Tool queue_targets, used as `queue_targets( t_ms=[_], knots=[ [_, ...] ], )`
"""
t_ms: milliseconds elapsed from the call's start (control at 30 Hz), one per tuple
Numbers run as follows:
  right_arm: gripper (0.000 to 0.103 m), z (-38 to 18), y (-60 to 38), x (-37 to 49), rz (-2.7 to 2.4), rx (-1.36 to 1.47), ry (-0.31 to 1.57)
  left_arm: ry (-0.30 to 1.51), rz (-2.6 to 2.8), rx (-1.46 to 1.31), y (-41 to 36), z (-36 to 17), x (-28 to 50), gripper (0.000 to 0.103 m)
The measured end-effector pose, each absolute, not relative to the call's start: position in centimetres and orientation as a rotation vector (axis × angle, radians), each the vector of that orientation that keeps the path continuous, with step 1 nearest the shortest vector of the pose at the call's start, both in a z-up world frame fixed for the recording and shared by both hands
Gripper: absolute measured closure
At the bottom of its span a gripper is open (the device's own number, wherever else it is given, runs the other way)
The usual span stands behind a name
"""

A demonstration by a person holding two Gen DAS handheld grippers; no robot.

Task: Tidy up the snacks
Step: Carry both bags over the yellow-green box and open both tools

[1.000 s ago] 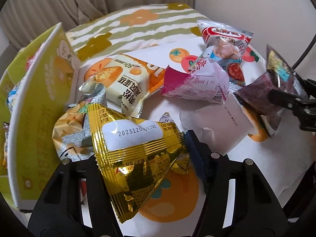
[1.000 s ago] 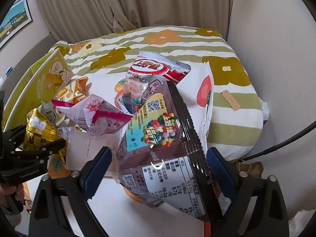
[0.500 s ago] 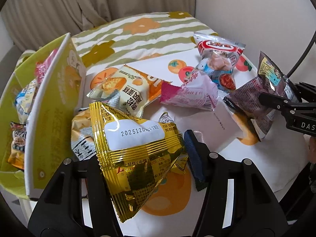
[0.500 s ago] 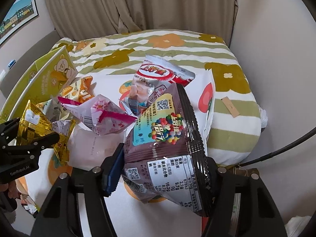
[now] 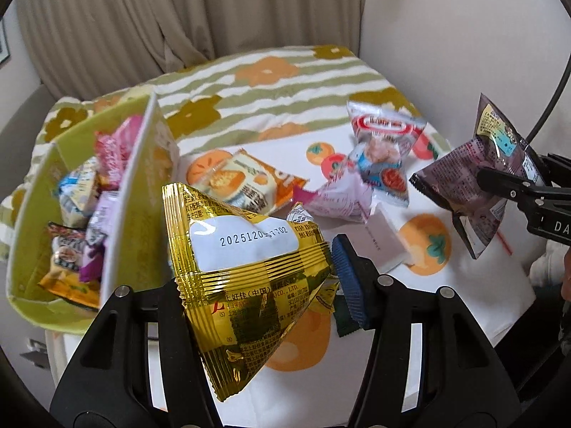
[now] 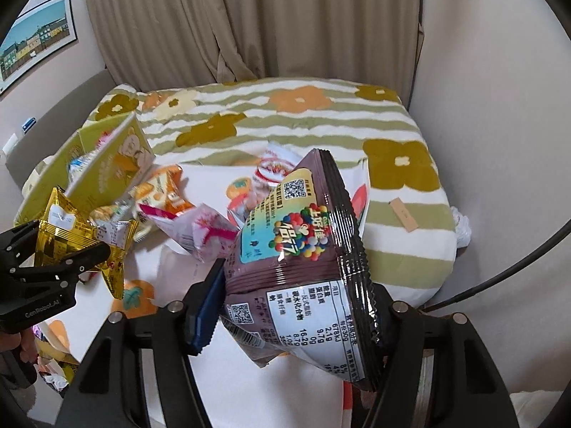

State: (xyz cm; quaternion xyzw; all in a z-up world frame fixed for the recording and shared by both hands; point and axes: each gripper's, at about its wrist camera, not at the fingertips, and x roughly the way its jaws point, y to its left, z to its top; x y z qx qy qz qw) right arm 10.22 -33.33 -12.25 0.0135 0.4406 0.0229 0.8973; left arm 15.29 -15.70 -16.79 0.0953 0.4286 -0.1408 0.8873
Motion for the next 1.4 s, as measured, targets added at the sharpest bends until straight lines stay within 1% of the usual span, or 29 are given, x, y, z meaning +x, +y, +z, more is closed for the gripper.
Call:
queue_targets(
  t_ms=[167, 367, 600, 700, 933, 1133, 1233, 1400],
  knots=[
    [0.042, -9.6, -32.1, 10.0, 0.086, 0.0, 0.892, 0.853, -0.256, 0.155, -14.7, -13.7, 13.8, 0.051],
    [0.042, -6.7, -29.0, 10.5, 0.172, -0.018, 0.842, 0.801, -0.204, 0.092, -11.5, -10.0, 12.9, 0.051],
    [0.042, -3.9, -22.9, 12.5, 0.279, -0.015, 0.798, 0.756, -0.126, 0.051, -4.7, -6.6, 14.2, 0.051],
    [0.042, -2.8, -19.6, 13.4, 0.322, -0.006, 0.777, 0.75, -0.097, 0.04, -0.5, -5.7, 15.3, 0.051],
    [0.042, -1.8, -11.2, 15.4, 0.36, 0.024, 0.765, 0.773, -0.069, 0.052, 8.1, -5.5, 18.0, 0.051],
    [0.042, -2.6, -5.3, 17.0, 0.355, 0.04, 0.797, 0.838, -0.101, 0.056, 14.1, -7.9, 20.5, 0.051],
    [0.042, -3.5, -3.2, 17.6, 0.338, 0.039, 0.826, 0.871, -0.166, 0.045, 15.6, -9.4, 21.4, 0.051],
    [0.042, -5.0, -1.4, 18.3, 0.291, 0.055, 0.877, 0.899, -0.292, 0.061, 15.4, -11.1, 22.0, 0.051]
  ],
)
